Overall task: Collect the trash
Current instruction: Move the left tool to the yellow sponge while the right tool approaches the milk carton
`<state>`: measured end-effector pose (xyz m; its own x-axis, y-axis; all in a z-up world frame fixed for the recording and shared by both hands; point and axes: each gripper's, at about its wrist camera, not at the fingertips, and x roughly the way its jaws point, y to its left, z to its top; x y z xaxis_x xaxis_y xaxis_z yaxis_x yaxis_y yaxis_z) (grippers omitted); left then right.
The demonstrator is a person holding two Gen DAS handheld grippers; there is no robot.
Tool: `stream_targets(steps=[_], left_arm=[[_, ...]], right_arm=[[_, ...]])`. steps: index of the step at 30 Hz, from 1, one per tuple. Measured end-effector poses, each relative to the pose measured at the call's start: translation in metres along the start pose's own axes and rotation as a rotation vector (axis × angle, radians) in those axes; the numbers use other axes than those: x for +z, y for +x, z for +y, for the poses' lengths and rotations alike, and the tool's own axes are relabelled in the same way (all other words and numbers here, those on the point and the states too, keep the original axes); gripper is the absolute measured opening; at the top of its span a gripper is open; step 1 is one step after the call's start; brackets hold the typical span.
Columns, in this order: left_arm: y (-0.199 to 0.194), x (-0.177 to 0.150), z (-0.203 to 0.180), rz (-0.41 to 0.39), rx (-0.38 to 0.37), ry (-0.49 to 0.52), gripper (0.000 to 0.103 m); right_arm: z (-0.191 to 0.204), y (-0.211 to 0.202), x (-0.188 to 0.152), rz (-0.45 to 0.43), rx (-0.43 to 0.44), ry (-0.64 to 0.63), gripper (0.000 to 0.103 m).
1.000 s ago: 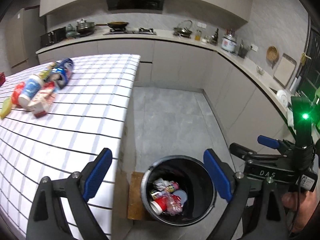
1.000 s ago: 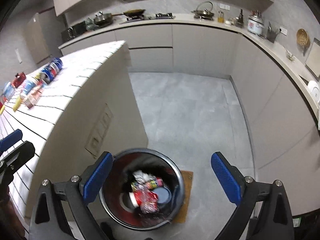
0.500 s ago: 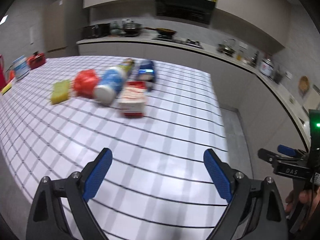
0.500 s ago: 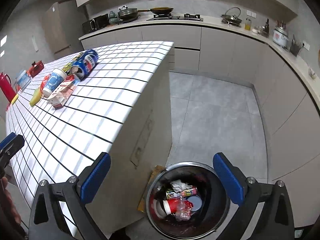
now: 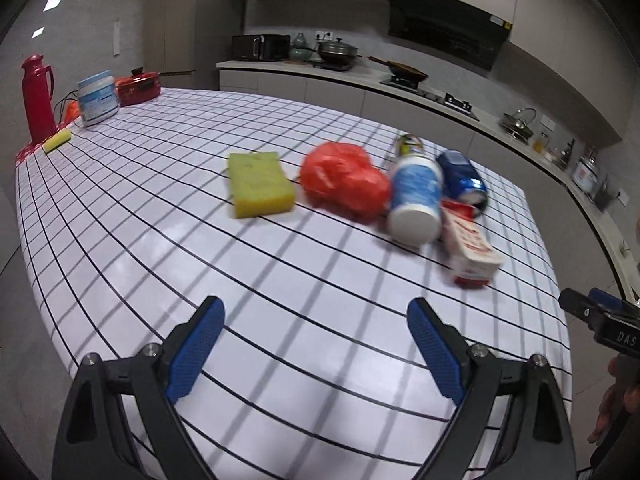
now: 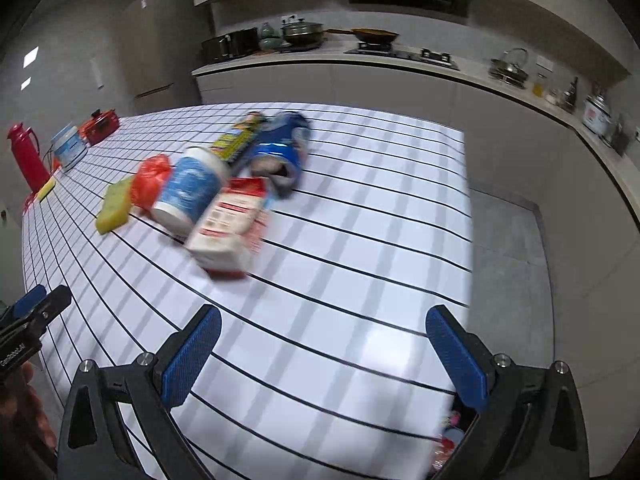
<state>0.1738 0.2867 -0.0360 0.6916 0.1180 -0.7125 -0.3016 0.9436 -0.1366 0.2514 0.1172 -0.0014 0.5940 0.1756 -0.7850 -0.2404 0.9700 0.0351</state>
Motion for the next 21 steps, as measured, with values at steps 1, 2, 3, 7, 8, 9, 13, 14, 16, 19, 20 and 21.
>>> stream_targets(steps=[1,2,3,7,8,9,13,14,16,19,20,21], left_arm=[[0.005,0.004,0.005,0.003,0.003,-0.001,0.093],[0.011,0.008,0.011,0.006,0.005,-0.001,0.093],[0.018,0.012,0.016,0.011,0.005,0.0,0.093],[0.05,0.029,0.031,0.032,0.009,0.006,0.093],[0.056,0.032,0.033,0.036,0.007,0.01,0.093],[0.066,0.037,0.034,0.044,0.005,0.018,0.093],[0.093,0.048,0.033,0.078,-0.004,0.048,0.093],[0.097,0.05,0.032,0.082,-0.006,0.053,0.093],[0.109,0.056,0.031,0.092,-0.011,0.056,0.093],[0.12,0.067,0.031,0.101,-0.018,0.051,0.093],[0.124,0.07,0.03,0.106,-0.017,0.053,0.093],[0.127,0.073,0.031,0.113,-0.016,0.054,0.093]], right_arm=[[0.011,0.006,0.004,0.003,0.005,-0.004,0.103],[0.02,0.011,0.008,0.007,0.007,-0.007,0.103],[0.029,0.017,0.011,0.012,0.008,-0.011,0.103],[0.052,0.038,0.019,0.036,0.005,-0.018,0.103],[0.056,0.044,0.02,0.041,-0.001,-0.019,0.103],[0.061,0.051,0.022,0.05,-0.009,-0.019,0.103],[0.068,0.077,0.025,0.088,-0.023,-0.002,0.103],[0.069,0.08,0.026,0.092,-0.026,0.001,0.103],[0.071,0.09,0.029,0.1,-0.037,0.01,0.103],[0.072,0.099,0.034,0.105,-0.047,0.024,0.103],[0.072,0.102,0.036,0.104,-0.05,0.026,0.103],[0.072,0.104,0.039,0.105,-0.057,0.028,0.103]])
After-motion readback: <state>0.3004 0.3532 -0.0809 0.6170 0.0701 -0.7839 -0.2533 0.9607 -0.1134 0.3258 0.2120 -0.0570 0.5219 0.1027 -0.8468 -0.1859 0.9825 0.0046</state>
